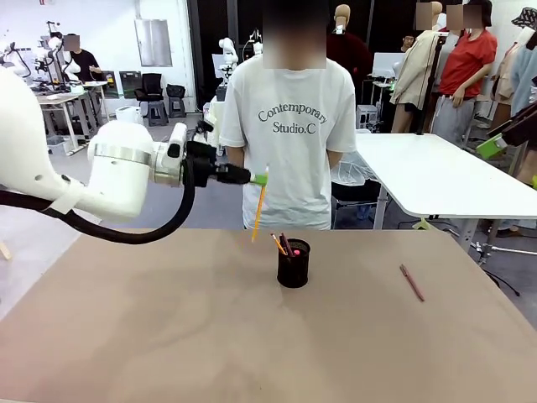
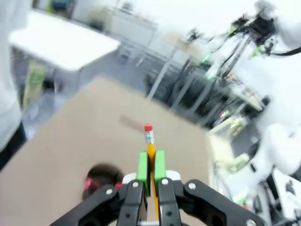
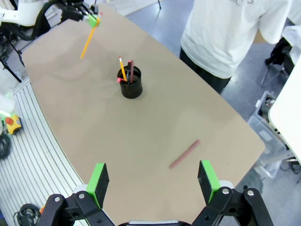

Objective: Place the pens into the pen holder.
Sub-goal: Pick up a writing instrument from the table and place it into the Pen holder.

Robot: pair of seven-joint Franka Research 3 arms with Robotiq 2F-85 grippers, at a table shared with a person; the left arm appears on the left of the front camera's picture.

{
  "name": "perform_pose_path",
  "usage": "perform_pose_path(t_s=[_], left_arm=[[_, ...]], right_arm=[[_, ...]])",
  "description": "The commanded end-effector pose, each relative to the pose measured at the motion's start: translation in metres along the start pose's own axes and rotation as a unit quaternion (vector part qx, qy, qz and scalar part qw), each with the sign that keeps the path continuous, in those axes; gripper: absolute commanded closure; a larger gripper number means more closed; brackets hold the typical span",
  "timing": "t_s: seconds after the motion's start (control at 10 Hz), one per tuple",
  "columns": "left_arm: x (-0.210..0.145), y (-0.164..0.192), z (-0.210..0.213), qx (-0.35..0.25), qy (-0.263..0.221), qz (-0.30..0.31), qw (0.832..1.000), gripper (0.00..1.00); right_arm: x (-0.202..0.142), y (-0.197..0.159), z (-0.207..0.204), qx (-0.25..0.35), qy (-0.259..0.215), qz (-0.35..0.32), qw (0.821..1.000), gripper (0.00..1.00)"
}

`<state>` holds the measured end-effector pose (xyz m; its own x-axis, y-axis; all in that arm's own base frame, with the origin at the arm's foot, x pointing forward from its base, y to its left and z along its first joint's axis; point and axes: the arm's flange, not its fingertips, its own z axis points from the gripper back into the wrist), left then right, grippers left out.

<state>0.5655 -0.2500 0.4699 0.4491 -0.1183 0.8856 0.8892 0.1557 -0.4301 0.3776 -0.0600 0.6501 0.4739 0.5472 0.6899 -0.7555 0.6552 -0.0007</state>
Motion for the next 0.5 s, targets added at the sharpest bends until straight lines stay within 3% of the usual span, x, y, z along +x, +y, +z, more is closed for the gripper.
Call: perform_pose_path(t_s=[0.0,0.3,0.4], left_arm=[[-0.003,-0.007,0.007,-0.053,-0.079,-0.04,0.995,1.0],[0.002,-0.021,-0.012,-0.037,-0.099,-0.158,0.982,1.0],[-0.005,-0.005,-0.033,-0.018,-0.092,-0.219,0.971,1.0]], right_arm=[[0.001,0.0,0.001,0.001,-0.002,0.002,1.0,0.0],[0.001,0.0,0.001,0.001,-0.002,0.002,1.0,0.0],[0.001,0.0,0.001,0.001,-0.002,0.002,1.0,0.0]])
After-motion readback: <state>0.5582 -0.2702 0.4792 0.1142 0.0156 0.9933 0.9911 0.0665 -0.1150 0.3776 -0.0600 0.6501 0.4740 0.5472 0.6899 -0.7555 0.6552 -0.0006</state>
